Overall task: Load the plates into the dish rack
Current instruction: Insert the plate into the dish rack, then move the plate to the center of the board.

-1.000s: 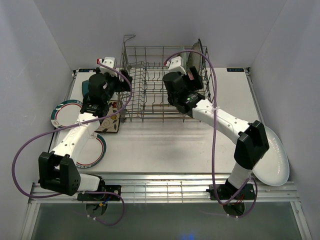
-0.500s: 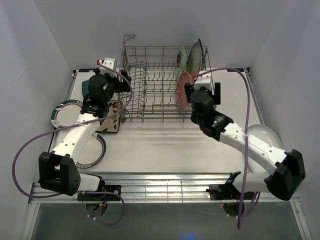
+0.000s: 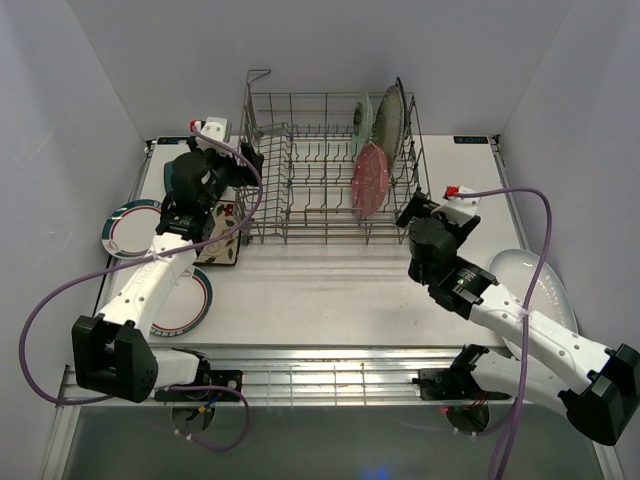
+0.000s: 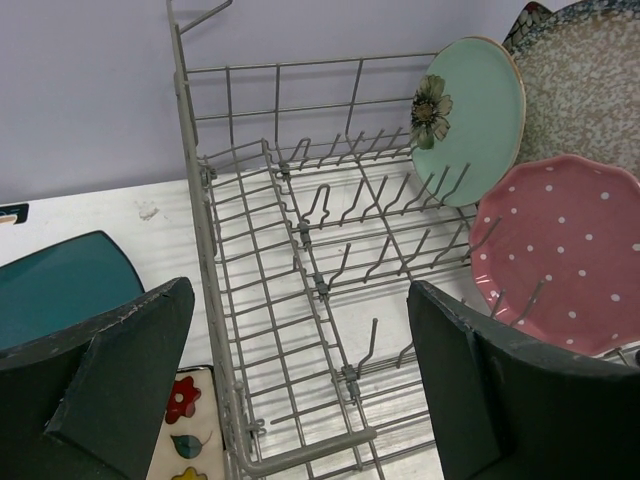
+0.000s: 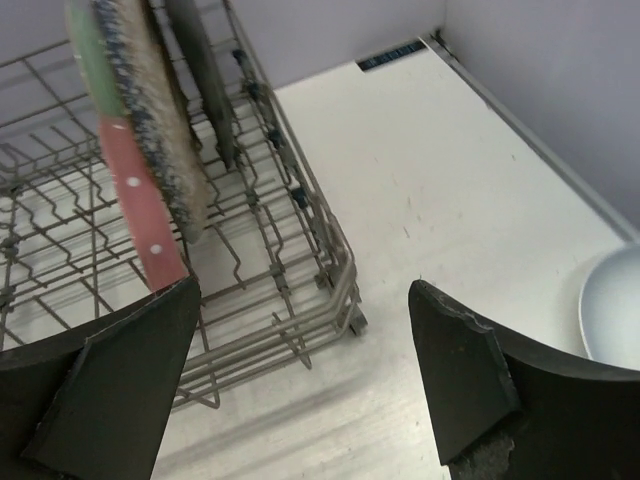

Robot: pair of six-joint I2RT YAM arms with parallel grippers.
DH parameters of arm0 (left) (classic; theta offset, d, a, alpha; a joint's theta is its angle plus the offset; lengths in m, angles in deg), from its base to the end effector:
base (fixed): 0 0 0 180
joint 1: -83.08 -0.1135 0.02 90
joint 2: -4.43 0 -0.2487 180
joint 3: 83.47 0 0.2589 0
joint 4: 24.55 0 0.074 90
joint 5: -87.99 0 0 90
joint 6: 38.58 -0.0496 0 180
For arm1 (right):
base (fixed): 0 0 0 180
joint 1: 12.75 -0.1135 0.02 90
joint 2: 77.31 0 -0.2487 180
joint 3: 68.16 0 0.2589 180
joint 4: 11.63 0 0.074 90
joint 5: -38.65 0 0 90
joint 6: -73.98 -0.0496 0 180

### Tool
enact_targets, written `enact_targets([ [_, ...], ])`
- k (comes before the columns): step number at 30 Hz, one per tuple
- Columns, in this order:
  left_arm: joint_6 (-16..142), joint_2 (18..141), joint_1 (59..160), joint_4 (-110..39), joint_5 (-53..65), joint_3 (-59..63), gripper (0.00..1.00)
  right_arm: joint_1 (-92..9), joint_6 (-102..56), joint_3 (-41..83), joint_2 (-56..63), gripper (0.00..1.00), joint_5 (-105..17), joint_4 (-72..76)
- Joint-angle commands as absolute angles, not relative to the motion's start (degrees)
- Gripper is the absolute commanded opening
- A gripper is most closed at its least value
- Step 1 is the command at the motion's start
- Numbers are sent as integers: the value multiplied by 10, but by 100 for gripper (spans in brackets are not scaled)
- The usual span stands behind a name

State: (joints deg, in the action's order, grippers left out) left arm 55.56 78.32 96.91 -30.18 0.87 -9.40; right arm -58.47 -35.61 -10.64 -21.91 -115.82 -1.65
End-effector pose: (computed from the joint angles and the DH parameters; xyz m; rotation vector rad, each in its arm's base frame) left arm 0.3226 -0.0820 0.3415 0.1794 1.6637 -0.2791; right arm 0.1940 0.1348 0.3147 0.4419 1.5694 -0.0867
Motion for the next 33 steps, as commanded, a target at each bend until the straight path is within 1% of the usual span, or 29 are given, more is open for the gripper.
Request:
enact_targets([
  [1,562,755,966,-297,31,-100,98,-585,-584,-74,-203,90,-1271,133],
  [3,563,756,966,-298,36,-100,98,-585,-637,-57,-188,90,-1286,187],
  [6,565,759,966,-299,48,-99,98,-585,-688,-58,-176,90,-1298,215],
  [20,559,769,966,-297,51,-100,98,-585,-709,-48,-139,90,-1278,220],
  [25,563,758,966,-296,70,-102,98,-585,-727,-37,-124,90,-1259,269],
  [30,545,756,966,-299,12,-96,98,-585,-748,-40,-138,90,-1255,305],
  [33,517,760,966,-299,-46,-94,98,-585,-759,-57,-160,90,-1260,307],
])
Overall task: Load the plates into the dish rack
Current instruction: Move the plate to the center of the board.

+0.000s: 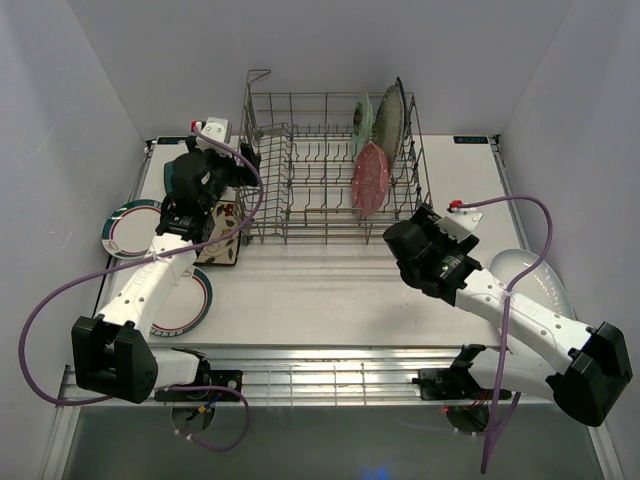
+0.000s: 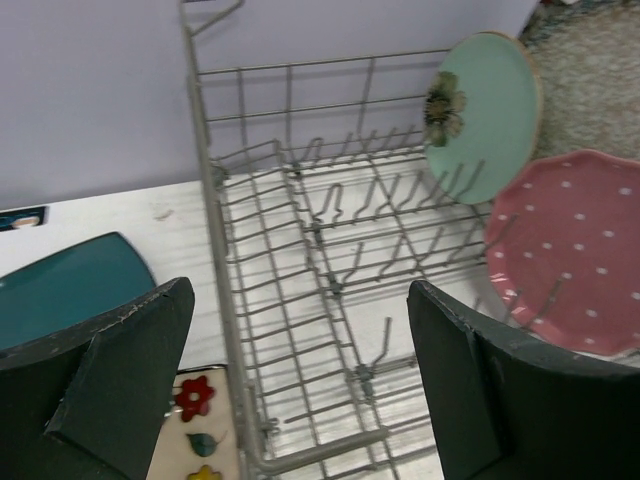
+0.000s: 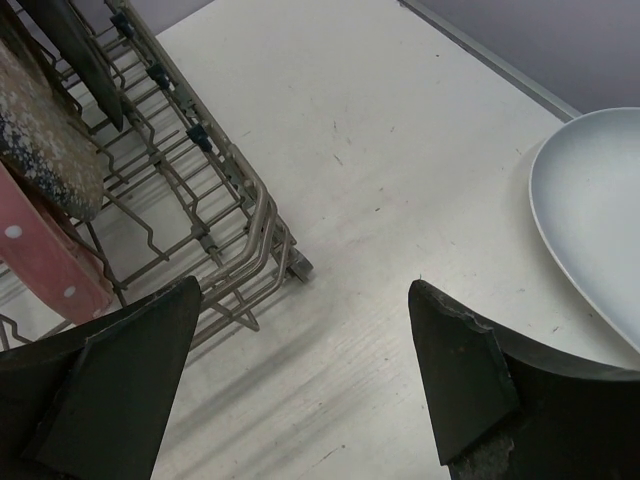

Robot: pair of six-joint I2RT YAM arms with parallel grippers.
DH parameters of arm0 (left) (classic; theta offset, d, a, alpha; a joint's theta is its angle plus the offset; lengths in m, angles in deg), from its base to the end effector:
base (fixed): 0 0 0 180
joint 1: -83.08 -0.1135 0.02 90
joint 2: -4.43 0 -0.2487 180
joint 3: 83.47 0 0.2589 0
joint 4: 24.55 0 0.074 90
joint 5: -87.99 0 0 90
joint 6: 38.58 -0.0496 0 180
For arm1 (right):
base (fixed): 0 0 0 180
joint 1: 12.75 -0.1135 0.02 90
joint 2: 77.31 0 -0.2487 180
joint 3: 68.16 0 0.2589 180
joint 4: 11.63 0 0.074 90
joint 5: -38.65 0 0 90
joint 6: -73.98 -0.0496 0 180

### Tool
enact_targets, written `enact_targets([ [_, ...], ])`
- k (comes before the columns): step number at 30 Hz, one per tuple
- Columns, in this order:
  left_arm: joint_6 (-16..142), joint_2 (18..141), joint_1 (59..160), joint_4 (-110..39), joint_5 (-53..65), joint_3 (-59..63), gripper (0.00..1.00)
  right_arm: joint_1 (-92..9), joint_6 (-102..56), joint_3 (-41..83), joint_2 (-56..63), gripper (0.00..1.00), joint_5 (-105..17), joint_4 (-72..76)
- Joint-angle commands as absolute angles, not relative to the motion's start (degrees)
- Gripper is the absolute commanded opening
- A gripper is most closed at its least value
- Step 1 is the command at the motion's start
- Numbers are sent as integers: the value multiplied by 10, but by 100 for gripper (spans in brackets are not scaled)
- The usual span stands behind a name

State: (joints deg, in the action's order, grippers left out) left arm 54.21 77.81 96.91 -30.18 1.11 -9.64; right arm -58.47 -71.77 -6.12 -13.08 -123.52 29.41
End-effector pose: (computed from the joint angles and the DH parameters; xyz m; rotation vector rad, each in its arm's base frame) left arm 0.3205 -0.0817 0.3427 0.2017 1.6556 -0.2650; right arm 0.1983 0.1357 0.2665 0.6841 1.6510 -0.2156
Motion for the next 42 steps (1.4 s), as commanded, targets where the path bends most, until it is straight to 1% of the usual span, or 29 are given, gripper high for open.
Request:
enact_targets([
  [1,497,759,966,-297,-67,-95,98,-585,-761,-62,-166,90,-1262,307],
  [4,487,753,966,-293,-87,-99,98,-585,-760,-72,-187,90,-1278,307],
  [7,490,740,965,-293,-78,-104,98,-584,-777,-94,-211,90,-1300,307],
  [11,505,718,966,-298,-54,-111,98,-581,-881,-157,-271,90,-1302,311],
  [14,510,704,966,-299,-41,-115,98,-579,-894,-185,-295,90,-1294,311],
  [17,509,698,966,-303,-21,-115,98,-578,-880,-184,-295,90,-1292,311],
  [18,508,697,966,-306,34,-114,98,-578,-872,-183,-292,90,-1290,312],
  [21,496,692,966,-329,128,-107,98,-578,-867,-180,-285,90,-1283,312],
  [22,498,693,966,-338,190,-100,98,-578,-865,-179,-284,90,-1283,312],
  [25,510,704,978,-364,241,-71,98,-578,-850,-169,-283,90,-1278,312],
  [27,510,713,1006,-377,237,-53,98,-578,-848,-160,-290,90,-1278,315],
  [29,499,727,1041,-398,186,-45,98,-578,-821,-150,-298,90,-1276,315],
  [30,489,731,1082,-400,161,-42,98,-578,-805,-136,-298,90,-1277,314],
  [32,473,741,1114,-404,116,-37,98,-577,-751,-126,-287,90,-1277,313],
  [35,494,763,1127,-429,130,-13,98,-573,-706,-104,-254,90,-1243,315],
  [38,503,779,1128,-451,143,8,98,-573,-702,-80,-222,90,-1219,334],
  [42,526,792,1129,-472,162,17,98,-573,-708,-49,-200,90,-1182,408],
])
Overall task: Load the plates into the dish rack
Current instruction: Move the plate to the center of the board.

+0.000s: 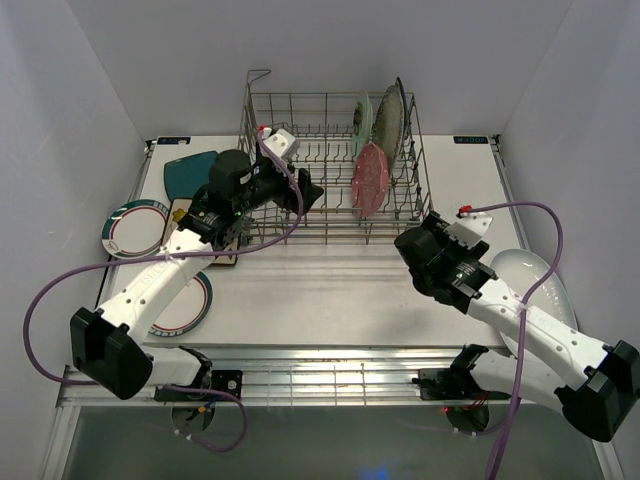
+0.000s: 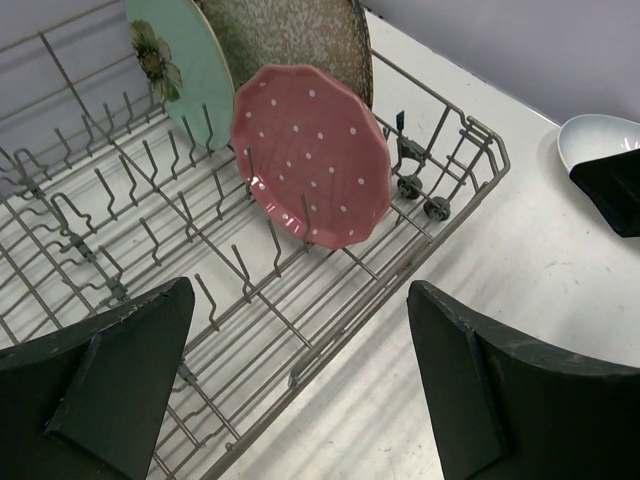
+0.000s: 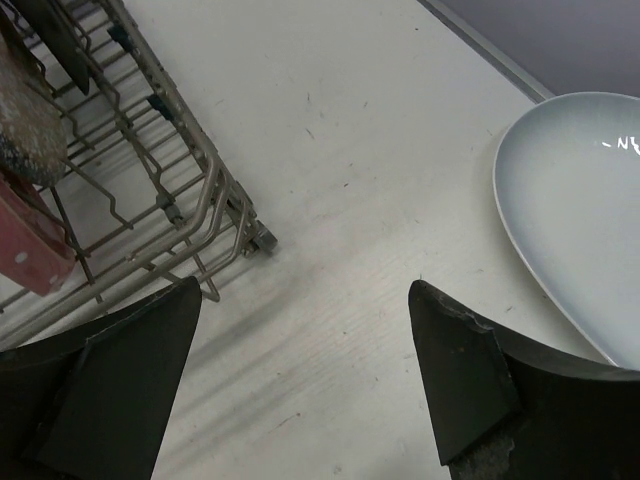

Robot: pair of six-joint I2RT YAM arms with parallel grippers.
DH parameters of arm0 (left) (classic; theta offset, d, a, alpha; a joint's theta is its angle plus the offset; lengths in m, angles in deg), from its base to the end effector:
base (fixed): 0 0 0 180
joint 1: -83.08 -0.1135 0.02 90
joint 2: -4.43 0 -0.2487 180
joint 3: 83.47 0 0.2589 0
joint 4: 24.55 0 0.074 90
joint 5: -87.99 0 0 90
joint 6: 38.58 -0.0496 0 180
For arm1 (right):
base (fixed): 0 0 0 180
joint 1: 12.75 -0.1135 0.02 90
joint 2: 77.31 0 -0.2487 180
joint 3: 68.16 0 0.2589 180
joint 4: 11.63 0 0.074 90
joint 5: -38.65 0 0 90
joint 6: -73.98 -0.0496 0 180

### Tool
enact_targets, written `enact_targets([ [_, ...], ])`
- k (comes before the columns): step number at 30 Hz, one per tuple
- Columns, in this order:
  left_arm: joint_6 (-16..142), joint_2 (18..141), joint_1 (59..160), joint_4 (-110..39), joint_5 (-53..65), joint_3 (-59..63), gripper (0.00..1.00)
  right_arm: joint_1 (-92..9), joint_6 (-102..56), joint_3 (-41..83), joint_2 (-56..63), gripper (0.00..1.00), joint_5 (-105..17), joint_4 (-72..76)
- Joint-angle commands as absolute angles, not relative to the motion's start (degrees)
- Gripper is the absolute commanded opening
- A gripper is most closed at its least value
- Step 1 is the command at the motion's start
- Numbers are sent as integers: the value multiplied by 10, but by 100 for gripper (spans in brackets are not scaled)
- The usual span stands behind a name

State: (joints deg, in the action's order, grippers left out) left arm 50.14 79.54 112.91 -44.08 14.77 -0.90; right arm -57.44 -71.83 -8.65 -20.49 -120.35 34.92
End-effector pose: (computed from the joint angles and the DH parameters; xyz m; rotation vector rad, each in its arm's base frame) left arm 0.2805 -0.1774 0.3621 0.6902 1.6782 -0.6169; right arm 0.1809 0.1138 0.2702 0.6804 1.6946 -0.1963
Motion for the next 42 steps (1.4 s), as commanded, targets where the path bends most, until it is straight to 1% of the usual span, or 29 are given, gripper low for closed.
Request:
enact_targets([
  [1,527,791,1128,-474,161,17,98,-573,-709,-38,-195,90,-1174,425],
  [6,534,783,1129,-479,160,-4,98,-573,-707,-9,-169,90,-1119,533],
  [7,532,776,1128,-476,164,-9,98,-573,-704,-1,-158,90,-1114,583],
  [9,527,769,1129,-467,163,-31,98,-573,-707,12,-148,90,-1110,634],
  [10,524,765,1129,-459,161,-38,98,-573,-719,16,-137,90,-1111,688],
  [13,522,748,1128,-441,170,-69,98,-573,-743,25,-111,90,-1107,766],
  [15,524,741,1128,-429,189,-86,98,-573,-704,20,-113,90,-1087,737],
  [16,525,739,1128,-418,202,-102,98,-573,-706,20,-110,90,-1085,747],
  [17,526,736,1128,-414,207,-108,98,-573,-736,19,-106,90,-1094,755],
  [23,498,702,1127,-389,224,-152,98,-573,-760,15,-80,90,-1104,766],
  [27,503,696,1127,-391,267,-149,98,-573,-779,13,-63,90,-1101,767],
  [30,532,717,1128,-393,292,-131,98,-573,-796,12,-88,90,-1100,767],
  [33,549,745,1129,-399,295,-115,98,-573,-812,-3,-164,90,-1105,762],
  [34,549,750,1128,-397,290,-114,98,-573,-795,-7,-208,90,-1104,744],
  [37,548,769,1132,-391,280,-98,98,-573,-758,-18,-293,90,-1105,709],
  [40,544,791,1145,-400,267,-67,98,-573,-775,-19,-344,90,-1116,715],
  [42,553,801,1149,-401,271,-56,98,-573,-846,-17,-355,90,-1133,756],
])
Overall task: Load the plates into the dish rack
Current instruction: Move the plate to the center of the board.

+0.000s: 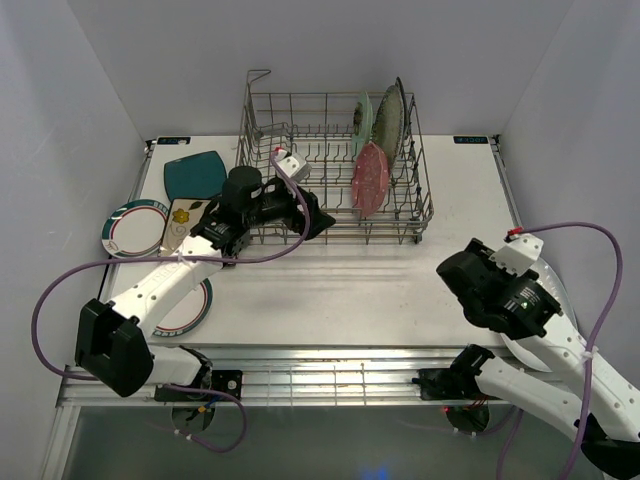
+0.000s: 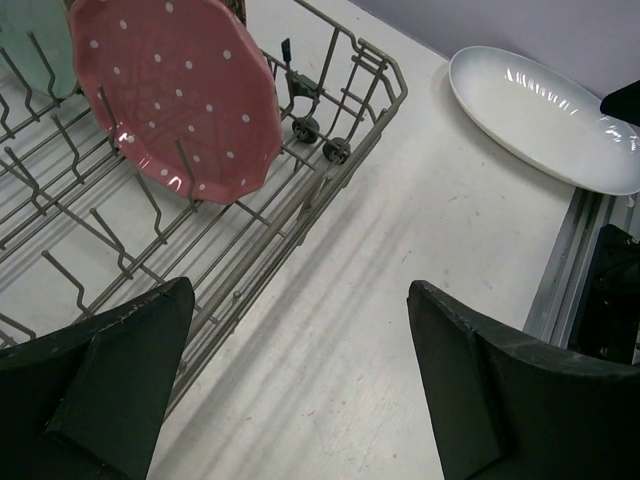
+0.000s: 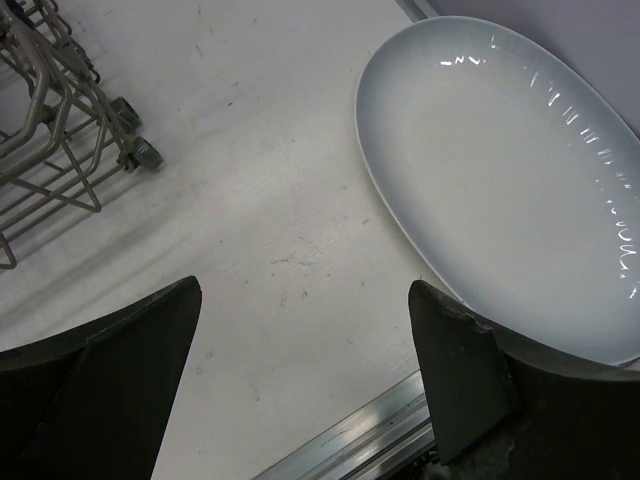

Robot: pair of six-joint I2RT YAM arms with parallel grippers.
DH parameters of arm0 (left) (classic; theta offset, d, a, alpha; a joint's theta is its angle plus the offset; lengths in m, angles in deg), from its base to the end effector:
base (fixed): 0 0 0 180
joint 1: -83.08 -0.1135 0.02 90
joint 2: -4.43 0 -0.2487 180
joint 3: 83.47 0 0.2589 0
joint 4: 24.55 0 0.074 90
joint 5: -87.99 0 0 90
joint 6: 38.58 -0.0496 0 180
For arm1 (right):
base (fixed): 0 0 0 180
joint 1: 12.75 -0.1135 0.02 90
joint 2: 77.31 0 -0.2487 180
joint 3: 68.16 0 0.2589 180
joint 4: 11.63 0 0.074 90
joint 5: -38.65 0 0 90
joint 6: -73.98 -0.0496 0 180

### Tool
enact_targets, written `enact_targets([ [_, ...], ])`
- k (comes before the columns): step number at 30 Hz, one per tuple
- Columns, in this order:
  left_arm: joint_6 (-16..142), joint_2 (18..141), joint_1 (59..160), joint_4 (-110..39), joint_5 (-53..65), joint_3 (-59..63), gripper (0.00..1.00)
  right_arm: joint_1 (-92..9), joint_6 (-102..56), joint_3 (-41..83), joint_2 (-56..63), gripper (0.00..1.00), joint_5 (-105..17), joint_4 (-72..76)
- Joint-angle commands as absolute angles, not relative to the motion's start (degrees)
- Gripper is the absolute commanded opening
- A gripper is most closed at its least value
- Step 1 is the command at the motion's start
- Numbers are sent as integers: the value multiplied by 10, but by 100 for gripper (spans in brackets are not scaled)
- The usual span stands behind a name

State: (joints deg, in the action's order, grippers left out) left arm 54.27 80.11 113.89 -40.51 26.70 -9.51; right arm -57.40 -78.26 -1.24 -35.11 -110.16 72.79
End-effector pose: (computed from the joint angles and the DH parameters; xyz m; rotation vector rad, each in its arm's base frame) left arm 0.2706 -0.1891 0.3110 0.8041 1.7584 -0.8677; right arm 0.1161 0.0550 0.3028 0.6133 1.9484 -0.2386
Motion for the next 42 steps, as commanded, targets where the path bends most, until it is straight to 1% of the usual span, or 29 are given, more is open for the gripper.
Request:
enact_targets([
  [1,557,802,1150,-401,275,-54,98,-573,-866,-18,-361,90,-1141,766],
  [6,554,795,1154,-384,283,-81,98,-572,-954,-47,-380,90,-1180,765],
  [10,547,796,1154,-362,276,-96,98,-571,-980,-44,-351,90,-1202,764],
  [14,543,797,1154,-363,278,-96,98,-551,-962,1,-250,90,-1203,764],
  [15,541,796,1154,-363,277,-98,98,-541,-964,8,-209,90,-1200,764],
  [16,539,795,1154,-362,275,-99,98,-505,-964,15,-190,90,-1188,765],
  [18,536,789,1155,-358,271,-106,98,-465,-963,31,-142,90,-1179,764],
  [19,534,787,1154,-357,270,-107,98,-422,-942,37,-128,90,-1161,747],
  [21,533,786,1154,-356,269,-111,98,-388,-916,42,-99,90,-1149,720],
  [24,533,790,1154,-356,272,-109,98,-335,-894,30,-90,90,-1110,669],
  [27,533,789,1154,-357,273,-110,98,-265,-790,-8,-109,90,-1049,543],
  [28,532,789,1154,-357,272,-112,98,-251,-763,-18,-111,92,-1011,507],
  [29,529,787,1154,-357,271,-113,98,-237,-734,-25,-113,93,-994,460],
  [30,528,783,1154,-357,270,-114,98,-226,-725,-32,-112,95,-982,445],
  [31,527,782,1155,-357,269,-117,98,-209,-717,-39,-110,99,-964,433],
  [33,524,775,1155,-354,267,-120,98,-192,-693,-45,-105,99,-941,395],
  [40,515,764,1155,-350,260,-132,98,-168,-633,-87,-127,96,-904,268],
  [42,498,763,1154,-350,260,-137,98,-157,-631,-85,-118,96,-897,262],
])
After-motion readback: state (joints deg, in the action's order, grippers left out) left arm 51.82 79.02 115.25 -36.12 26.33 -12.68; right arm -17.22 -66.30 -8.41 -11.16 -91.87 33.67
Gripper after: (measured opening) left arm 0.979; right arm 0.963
